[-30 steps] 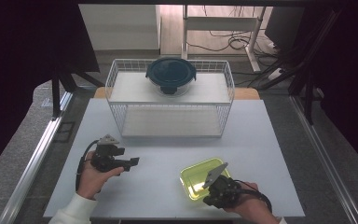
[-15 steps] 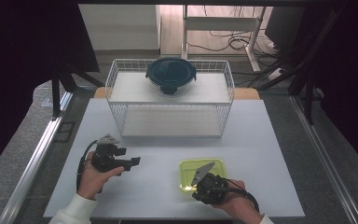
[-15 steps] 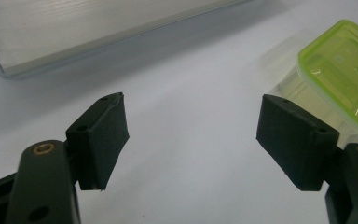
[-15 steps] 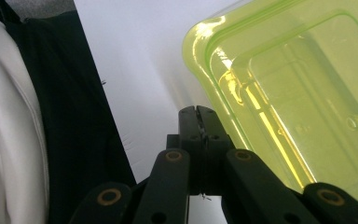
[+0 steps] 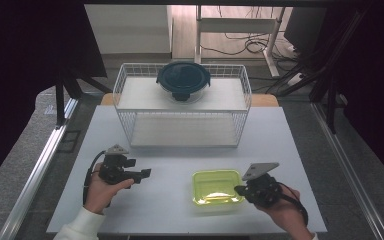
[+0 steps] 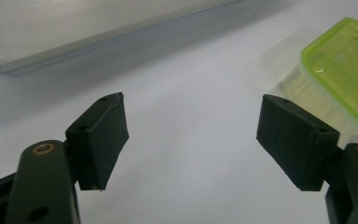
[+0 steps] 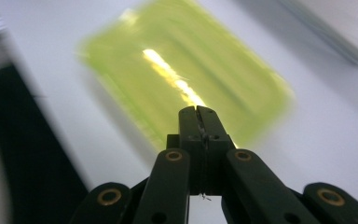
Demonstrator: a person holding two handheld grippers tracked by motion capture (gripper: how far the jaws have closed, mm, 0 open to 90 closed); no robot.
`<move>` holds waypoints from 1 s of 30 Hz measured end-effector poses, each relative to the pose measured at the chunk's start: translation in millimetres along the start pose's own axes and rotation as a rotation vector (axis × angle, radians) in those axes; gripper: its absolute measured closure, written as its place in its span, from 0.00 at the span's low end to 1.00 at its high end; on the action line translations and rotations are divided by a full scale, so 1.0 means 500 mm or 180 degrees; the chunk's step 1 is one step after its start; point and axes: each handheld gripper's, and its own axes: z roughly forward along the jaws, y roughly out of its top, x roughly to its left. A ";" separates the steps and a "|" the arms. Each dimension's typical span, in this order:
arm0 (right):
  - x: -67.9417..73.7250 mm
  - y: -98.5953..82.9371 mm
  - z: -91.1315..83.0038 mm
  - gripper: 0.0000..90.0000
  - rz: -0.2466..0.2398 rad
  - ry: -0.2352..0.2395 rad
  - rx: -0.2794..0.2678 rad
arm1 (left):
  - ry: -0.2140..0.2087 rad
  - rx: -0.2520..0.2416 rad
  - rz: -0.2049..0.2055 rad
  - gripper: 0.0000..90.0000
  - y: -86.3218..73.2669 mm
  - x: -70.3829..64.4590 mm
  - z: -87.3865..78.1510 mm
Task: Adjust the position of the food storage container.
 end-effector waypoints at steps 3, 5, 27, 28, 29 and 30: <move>-0.046 -0.027 0.002 0.99 0.0262 -0.0147 0.0009 | -0.0001 0.0017 0.0001 0.27 0.000 0.001 0.001; -0.065 -0.042 0.009 0.99 0.0390 -0.0160 0.0048 | 0.0005 0.0010 -0.0019 0.27 -0.001 0.003 0.002; -0.052 -0.050 0.081 0.99 0.0411 -0.0107 0.0396 | 0.0030 0.0022 -0.0012 0.27 -0.004 0.007 0.005; -0.051 -0.047 0.082 0.99 0.0400 -0.0101 0.0397 | 0.0029 0.0022 -0.0014 0.27 -0.004 0.007 0.005; -0.049 -0.044 0.084 0.99 0.0397 -0.0096 0.0389 | 0.0033 0.0020 -0.0016 0.27 -0.005 0.008 0.005; -0.048 -0.041 0.086 0.99 0.0374 -0.0093 0.0387 | 0.0033 0.0021 -0.0017 0.27 -0.005 0.008 0.005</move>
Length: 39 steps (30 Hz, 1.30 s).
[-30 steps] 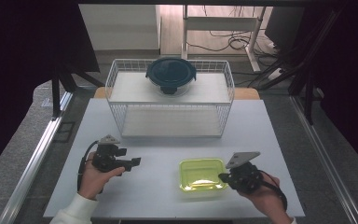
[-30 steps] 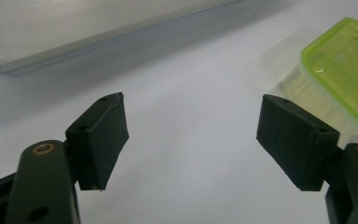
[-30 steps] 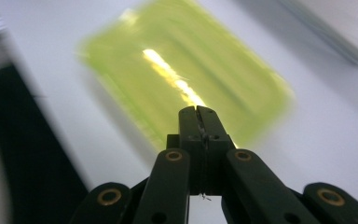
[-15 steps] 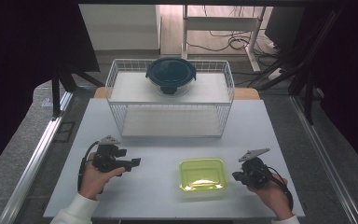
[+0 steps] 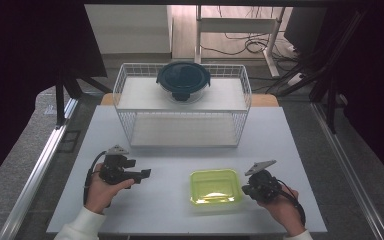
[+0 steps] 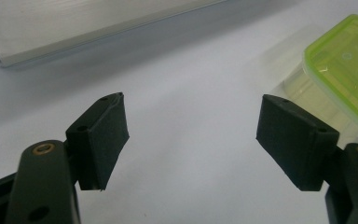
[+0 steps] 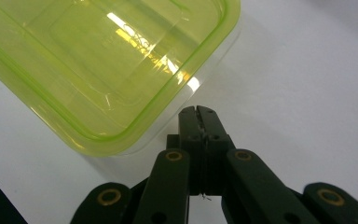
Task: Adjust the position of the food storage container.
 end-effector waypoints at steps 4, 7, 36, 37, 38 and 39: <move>0.014 0.016 0.007 0.99 -0.0066 0.0016 0.0009 | -0.0021 0.0016 0.0012 0.27 -0.001 -0.004 0.003; 0.028 0.028 0.016 0.99 -0.0113 0.0038 0.0003 | -0.0033 -0.0002 0.0022 0.27 0.000 -0.005 0.001; 0.101 0.098 0.057 0.99 -0.0424 0.0077 -0.0093 | -0.0005 -0.0046 0.0001 0.27 -0.002 -0.001 -0.008; 0.101 0.098 0.057 0.99 -0.0424 0.0077 -0.0093 | 0.0000 -0.0050 -0.0006 0.27 -0.004 -0.002 -0.009; 0.096 0.095 0.048 0.99 -0.0410 0.0052 -0.0129 | 0.0006 -0.0057 -0.0015 0.27 -0.006 -0.003 -0.010; 0.091 0.093 0.039 0.99 -0.0392 0.0043 -0.0183 | 0.0021 -0.0065 -0.0009 0.27 -0.009 -0.004 -0.012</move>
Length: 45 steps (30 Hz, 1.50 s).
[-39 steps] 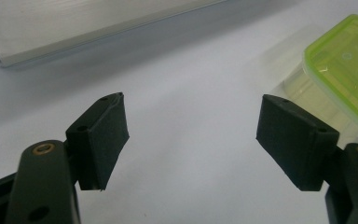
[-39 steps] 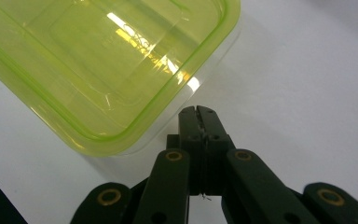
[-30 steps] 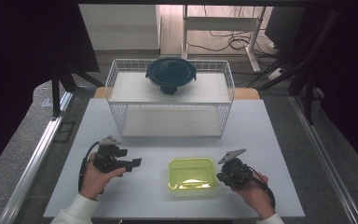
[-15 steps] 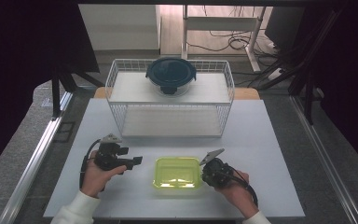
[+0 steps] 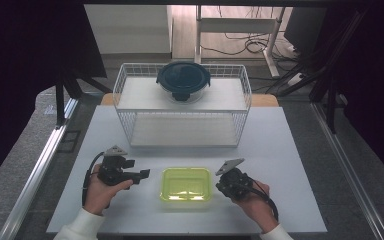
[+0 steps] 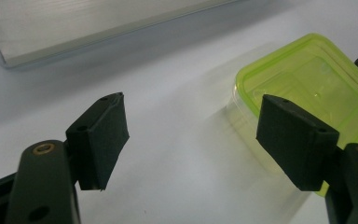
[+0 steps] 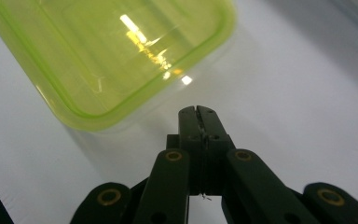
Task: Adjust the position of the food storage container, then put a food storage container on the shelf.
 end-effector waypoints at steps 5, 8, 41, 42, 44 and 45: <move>-0.022 -0.014 -0.041 0.97 0.0171 0.0002 -0.0352 | 0.0033 -0.0020 0.0024 0.27 -0.007 -0.018 -0.003; -0.033 -0.025 -0.052 0.78 0.0339 0.0011 -0.0591 | 0.0013 -0.0030 0.0037 0.27 -0.008 -0.027 -0.005; -0.034 -0.001 -0.011 0.34 0.1398 0.0518 -0.0968 | -0.0492 -0.0004 -0.0413 0.26 -0.008 -0.046 0.011; -0.033 -0.004 -0.010 0.34 0.1386 0.0530 -0.0947 | -0.0500 0.0001 -0.0445 0.26 -0.011 -0.047 0.012; -0.031 -0.011 -0.006 0.35 0.1380 0.0545 -0.0925 | -0.0520 0.0021 -0.0510 0.26 -0.017 -0.049 0.016; -0.030 -0.015 -0.004 0.36 0.1380 0.0576 -0.0921 | -0.0525 0.0020 -0.0542 0.26 -0.020 -0.051 0.018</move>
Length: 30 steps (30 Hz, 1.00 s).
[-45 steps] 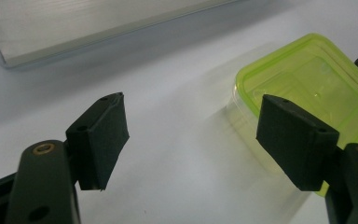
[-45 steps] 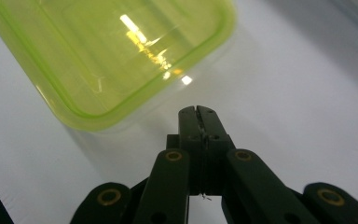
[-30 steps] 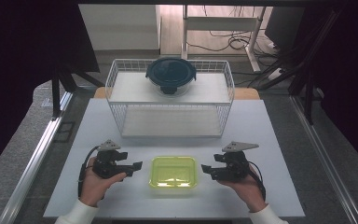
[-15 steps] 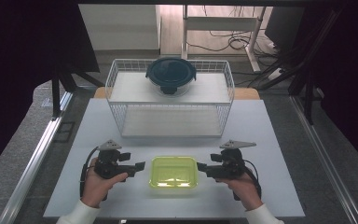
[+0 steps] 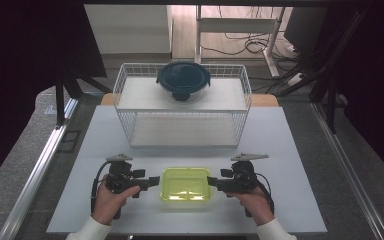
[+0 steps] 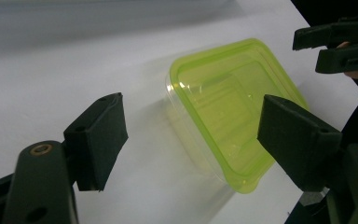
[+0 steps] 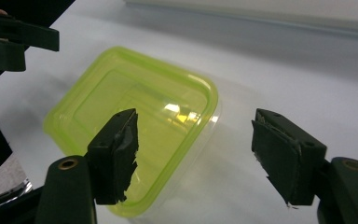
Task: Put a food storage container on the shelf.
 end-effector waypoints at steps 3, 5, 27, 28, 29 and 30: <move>-0.004 -0.006 0.000 0.41 0.0031 0.0086 0.0027 | -0.0025 0.0036 -0.0077 0.28 -0.008 -0.002 0.010; -0.010 -0.009 0.006 0.44 0.0066 0.0146 0.0065 | -0.0070 0.0072 -0.0159 0.29 -0.012 0.002 0.018; -0.033 -0.035 0.045 0.65 0.0665 0.0547 0.0185 | -0.0674 0.0230 -0.0531 0.56 -0.023 0.034 0.079; -0.033 -0.036 0.046 0.66 0.0673 0.0564 0.0194 | -0.0722 0.0242 -0.0561 0.58 -0.024 0.037 0.082; -0.032 -0.036 0.047 0.70 0.0686 0.0556 0.0201 | -0.0768 0.0255 -0.0579 0.60 -0.025 0.038 0.084; -0.033 -0.037 0.047 0.72 0.0704 0.0559 0.0200 | -0.0765 0.0269 -0.0579 0.62 -0.025 0.038 0.087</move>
